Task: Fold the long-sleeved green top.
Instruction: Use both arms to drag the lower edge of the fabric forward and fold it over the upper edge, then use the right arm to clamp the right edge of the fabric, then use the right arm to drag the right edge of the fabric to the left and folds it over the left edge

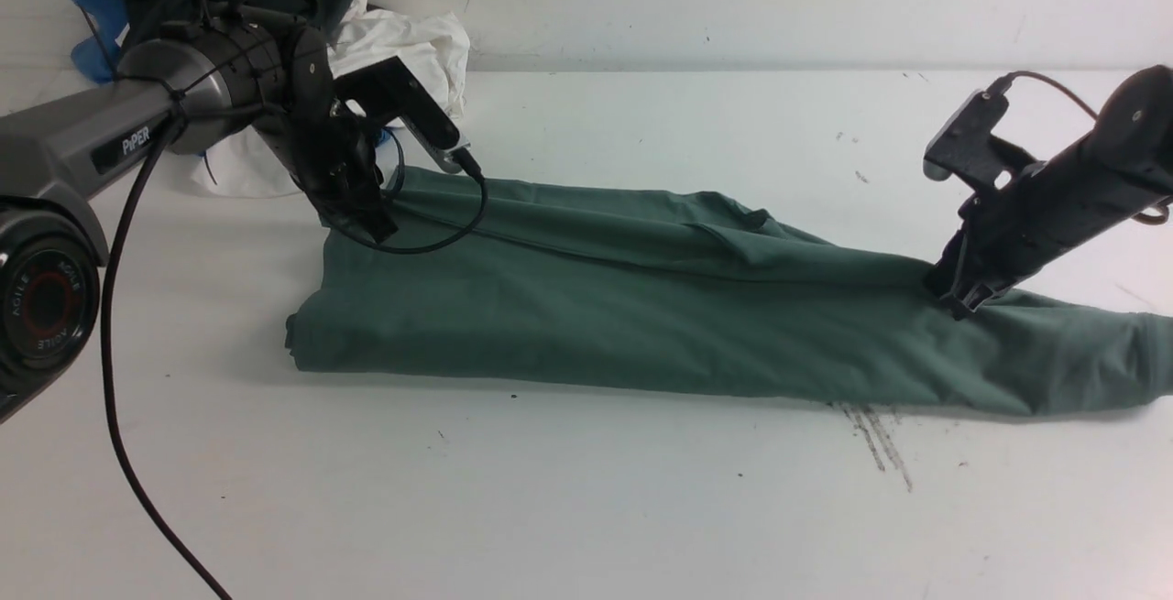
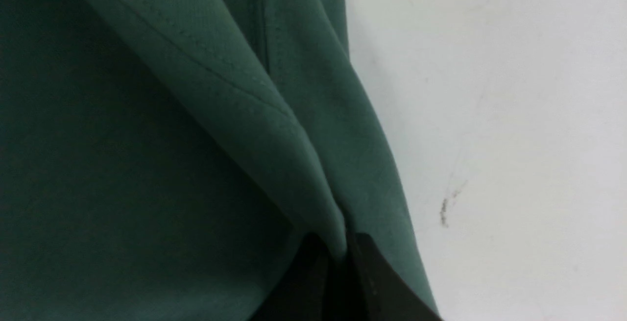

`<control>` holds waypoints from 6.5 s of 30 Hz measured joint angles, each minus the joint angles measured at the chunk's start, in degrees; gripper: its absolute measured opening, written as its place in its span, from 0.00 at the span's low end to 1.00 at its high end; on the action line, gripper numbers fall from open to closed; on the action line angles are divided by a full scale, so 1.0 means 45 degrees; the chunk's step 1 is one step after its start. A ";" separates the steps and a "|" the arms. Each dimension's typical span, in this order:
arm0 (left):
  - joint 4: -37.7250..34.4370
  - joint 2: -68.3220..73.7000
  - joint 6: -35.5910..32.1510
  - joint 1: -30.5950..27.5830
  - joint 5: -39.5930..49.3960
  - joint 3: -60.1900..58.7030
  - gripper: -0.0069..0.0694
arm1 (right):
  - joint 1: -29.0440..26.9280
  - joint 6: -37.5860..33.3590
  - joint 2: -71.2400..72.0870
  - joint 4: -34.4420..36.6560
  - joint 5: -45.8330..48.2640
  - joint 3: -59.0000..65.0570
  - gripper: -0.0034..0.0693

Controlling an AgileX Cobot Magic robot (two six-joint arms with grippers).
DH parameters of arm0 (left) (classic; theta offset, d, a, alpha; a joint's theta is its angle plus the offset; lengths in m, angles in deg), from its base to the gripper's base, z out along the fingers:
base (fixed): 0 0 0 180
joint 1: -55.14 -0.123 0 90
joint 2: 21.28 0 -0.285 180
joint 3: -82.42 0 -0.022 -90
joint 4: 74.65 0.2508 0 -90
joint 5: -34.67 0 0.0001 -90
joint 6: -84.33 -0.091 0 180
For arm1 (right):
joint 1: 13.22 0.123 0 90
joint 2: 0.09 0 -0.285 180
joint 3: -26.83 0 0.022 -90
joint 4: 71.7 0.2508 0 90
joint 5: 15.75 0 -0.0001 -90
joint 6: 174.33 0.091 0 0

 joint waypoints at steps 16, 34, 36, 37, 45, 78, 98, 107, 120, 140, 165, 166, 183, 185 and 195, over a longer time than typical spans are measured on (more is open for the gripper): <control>0.0593 0.0083 0.3560 -0.0369 0.0090 0.1121 0.64 | 0.0010 0.3134 0.0495 -0.0354 -0.1422 0.0000 0.52; -0.0858 0.0015 0.3638 0.0203 0.4593 0.2425 0.08 | 0.4912 0.3588 -0.0193 0.0383 -0.2313 0.0000 0.03; -0.0872 0.0015 0.3638 0.0203 0.4720 0.2425 0.08 | 0.4922 0.3715 -0.0488 0.0571 -0.2692 0.0000 0.03; -0.0888 0.0015 0.3626 0.0203 0.4802 0.2425 0.08 | 0.4922 0.3767 -0.0661 0.0722 -0.2916 0.0000 0.03; -0.1148 0.0502 0.3364 0.0203 0.5744 0.2425 0.08 | 0.4922 0.4319 -0.1511 0.1524 -0.4551 -0.0533 0.03; -0.2339 0.1393 0.2430 0.0179 0.6332 0.2444 0.08 | 0.2448 0.9632 -0.1868 -0.2229 0.4504 -0.8229 0.03; -0.2523 0.1270 0.2684 0.0202 0.6156 0.2324 0.08 | 0.2511 1.0750 -0.1483 -0.2706 0.3626 -0.2579 0.03; -0.2285 0.0915 0.3212 0.0208 0.6084 0.1319 0.08 | 0.2876 1.0954 -0.0280 -0.3358 0.2044 -0.0230 0.03; -0.2558 -0.3320 0.3530 0.0641 0.5100 -0.6475 0.08 | 0.2982 1.1355 0.3411 -0.2571 0.0837 0.5571 0.03; -0.2479 -1.0185 0.3794 0.0973 0.1872 -0.8728 0.08 | 0.0368 1.2353 1.0248 -0.3663 0.2470 0.5743 0.04; -0.3189 -0.6180 0.3382 0.0973 0.1797 -0.8739 0.08 | -0.3979 1.4015 0.5181 -0.4305 -0.0402 0.7648 0.88; -0.3189 -0.6105 0.3382 0.0973 0.1797 -0.8739 0.08 | -0.3979 1.4059 0.4938 -0.4327 -0.0493 0.7648 0.87; -0.3203 -0.6029 0.3320 0.0973 0.1786 -0.8739 0.08 | -0.3921 1.3932 0.5591 -0.5202 0.0253 0.7094 0.07; -0.3203 -0.6254 0.3308 0.0973 0.1786 -0.8739 0.08 | -0.3898 1.4035 0.6540 -0.5470 0.0779 0.6596 0.06; -0.3202 -0.8694 0.3284 0.0973 0.1786 -0.8739 0.08 | -0.0586 1.3343 1.0085 -0.5293 0.3456 0.3253 0.06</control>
